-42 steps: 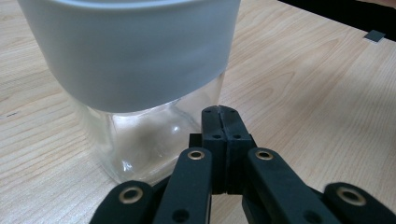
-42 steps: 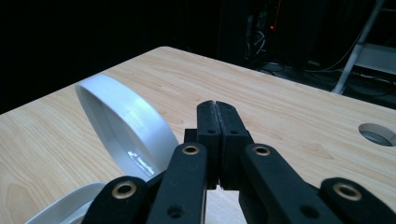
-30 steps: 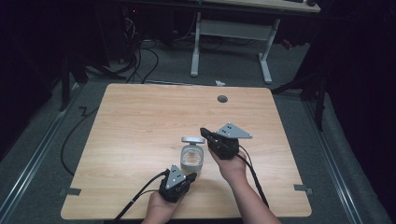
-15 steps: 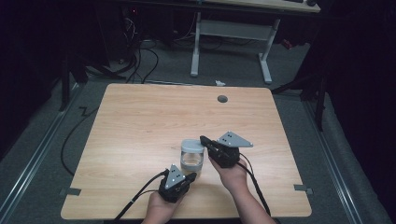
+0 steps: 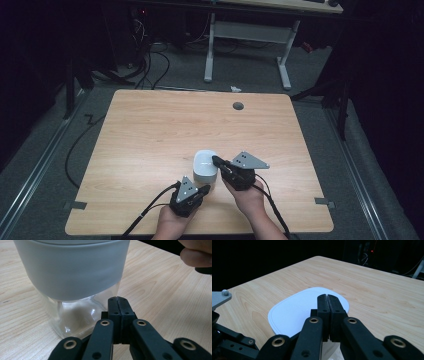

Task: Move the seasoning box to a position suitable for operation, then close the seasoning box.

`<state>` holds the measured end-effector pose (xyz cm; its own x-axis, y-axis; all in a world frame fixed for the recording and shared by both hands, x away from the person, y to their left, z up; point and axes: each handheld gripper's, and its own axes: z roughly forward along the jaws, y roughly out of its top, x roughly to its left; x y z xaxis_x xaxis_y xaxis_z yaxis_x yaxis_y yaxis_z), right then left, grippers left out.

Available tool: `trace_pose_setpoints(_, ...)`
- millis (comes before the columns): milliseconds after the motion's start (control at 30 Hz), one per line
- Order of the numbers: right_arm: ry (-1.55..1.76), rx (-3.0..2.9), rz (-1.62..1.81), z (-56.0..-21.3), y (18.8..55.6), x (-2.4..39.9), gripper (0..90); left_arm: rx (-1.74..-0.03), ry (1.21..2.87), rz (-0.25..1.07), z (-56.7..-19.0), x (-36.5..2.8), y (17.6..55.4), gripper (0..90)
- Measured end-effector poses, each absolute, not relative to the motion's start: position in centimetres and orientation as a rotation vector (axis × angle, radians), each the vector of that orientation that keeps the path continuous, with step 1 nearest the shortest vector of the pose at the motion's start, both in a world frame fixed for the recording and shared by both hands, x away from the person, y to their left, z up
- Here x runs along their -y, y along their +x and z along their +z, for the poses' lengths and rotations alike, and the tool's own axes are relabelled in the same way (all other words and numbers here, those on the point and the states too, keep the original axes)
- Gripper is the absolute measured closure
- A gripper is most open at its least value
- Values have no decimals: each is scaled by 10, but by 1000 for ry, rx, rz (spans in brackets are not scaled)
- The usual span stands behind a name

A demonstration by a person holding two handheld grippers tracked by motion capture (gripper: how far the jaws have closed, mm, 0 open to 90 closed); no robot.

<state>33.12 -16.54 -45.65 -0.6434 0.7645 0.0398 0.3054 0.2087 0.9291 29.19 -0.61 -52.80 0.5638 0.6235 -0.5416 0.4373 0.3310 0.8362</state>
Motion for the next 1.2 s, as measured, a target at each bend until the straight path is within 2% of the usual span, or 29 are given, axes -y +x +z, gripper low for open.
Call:
trace_pose_setpoints(333, 1002, -2041, 1413, -454, 336, 172, 886, -1041, 1295, 144, -520, -5, 292, 900)
trace_pose_setpoints(633, 1107, -2009, 1361, -467, 343, 200, 882, -1060, 1340, 251, -515, -56, 295, 842)
trace_pose_setpoints(667, 1131, -2005, 1344, -471, 344, 209, 879, -1084, 1340, 293, -514, -73, 302, 821)
trace_pose_setpoints(733, 1144, -2000, 1333, -473, 345, 213, 878, -1099, 1338, 317, -514, -82, 307, 798)
trace_pose_setpoints(800, 1187, -1981, 1302, -478, 344, 229, 872, -1150, 1345, 399, -516, -108, 322, 682)
trace_pose_setpoints(833, 1187, -1981, 1302, -478, 344, 229, 872, -1150, 1345, 399, -516, -108, 322, 628)
trace_pose_setpoints(867, 1200, -1971, 1293, -479, 344, 235, 866, -1171, 1360, 431, -517, -117, 328, 628)
trace_pose_setpoints(933, 1253, -1932, 1264, -483, 340, 257, 841, -1228, 1360, 504, -521, -138, 337, 533)
trace_pose_setpoints(1000, 1288, -1903, 1236, -487, 335, 273, 811, -1297, 1254, 556, -525, -167, 337, 524)
trace_pose_setpoints(1033, 1288, -1903, 1236, -487, 335, 273, 811, -1297, 1254, 556, -525, -167, 337, 524)
trace_pose_setpoints(1067, 1333, -1882, 1214, -493, 328, 290, 764, -1323, 1233, 571, -528, -179, 334, 521)
trace_pose_setpoints(1200, 1408, -1833, 1186, -504, 315, 314, 693, -1340, 1205, 581, -530, -188, 330, 506)
